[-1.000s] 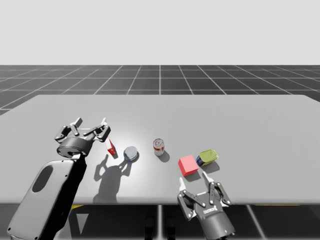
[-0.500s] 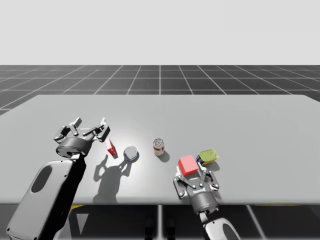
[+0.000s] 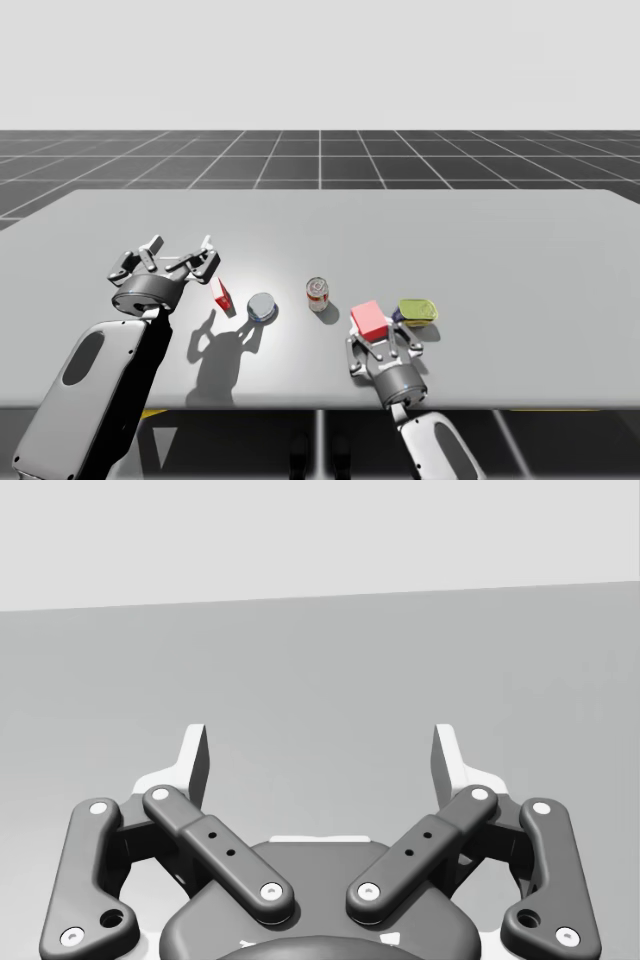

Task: Find the red cube and pick it up.

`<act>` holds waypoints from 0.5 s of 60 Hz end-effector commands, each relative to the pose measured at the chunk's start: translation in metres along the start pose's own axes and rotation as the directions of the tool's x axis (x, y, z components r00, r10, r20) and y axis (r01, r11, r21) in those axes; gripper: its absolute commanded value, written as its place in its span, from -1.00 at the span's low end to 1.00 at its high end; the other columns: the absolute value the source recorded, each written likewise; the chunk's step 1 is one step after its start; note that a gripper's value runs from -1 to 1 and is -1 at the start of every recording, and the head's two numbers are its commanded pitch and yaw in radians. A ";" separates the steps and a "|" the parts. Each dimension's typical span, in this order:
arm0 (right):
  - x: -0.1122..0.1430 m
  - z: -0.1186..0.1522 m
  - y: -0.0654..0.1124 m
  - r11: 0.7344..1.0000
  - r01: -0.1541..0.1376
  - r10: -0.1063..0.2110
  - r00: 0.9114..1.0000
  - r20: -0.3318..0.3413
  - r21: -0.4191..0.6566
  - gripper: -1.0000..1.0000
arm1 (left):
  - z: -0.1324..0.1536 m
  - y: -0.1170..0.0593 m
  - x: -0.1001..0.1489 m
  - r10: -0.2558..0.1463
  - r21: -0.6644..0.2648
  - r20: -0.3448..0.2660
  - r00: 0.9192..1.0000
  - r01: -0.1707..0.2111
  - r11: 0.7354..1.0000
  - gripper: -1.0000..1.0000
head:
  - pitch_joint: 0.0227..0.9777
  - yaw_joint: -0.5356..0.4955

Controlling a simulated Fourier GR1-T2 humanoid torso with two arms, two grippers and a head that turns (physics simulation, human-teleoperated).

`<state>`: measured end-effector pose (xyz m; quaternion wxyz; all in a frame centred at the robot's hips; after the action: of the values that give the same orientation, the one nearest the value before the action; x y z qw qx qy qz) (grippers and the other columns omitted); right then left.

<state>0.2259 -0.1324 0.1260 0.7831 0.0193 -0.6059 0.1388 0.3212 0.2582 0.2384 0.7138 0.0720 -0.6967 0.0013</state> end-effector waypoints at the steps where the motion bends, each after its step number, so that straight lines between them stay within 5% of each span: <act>1: -0.019 0.000 -0.005 0.998 0.001 -0.006 0.997 -0.072 -0.064 1.00 | 0.000 0.000 0.000 0.000 0.000 0.000 1.000 0.000 1.000 -1.00 | 0.82 -0.37; 13: -0.021 0.001 -0.006 0.998 0.015 -0.019 0.997 -0.074 -0.063 1.00 | 0.000 0.000 0.000 0.000 0.000 0.000 1.000 0.000 1.000 -1.00 | 0.65 -0.38; 30: -0.020 0.000 -0.006 0.998 0.021 -0.026 0.997 -0.069 -0.065 1.00 | 0.000 0.000 0.000 0.000 0.000 0.000 1.000 0.000 1.000 -1.00 | 0.16 -0.39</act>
<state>0.2255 -0.1309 0.1262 0.7806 0.0383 -0.6052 0.1515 0.3214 0.2579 0.2384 0.7138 0.0718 -0.6967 0.0011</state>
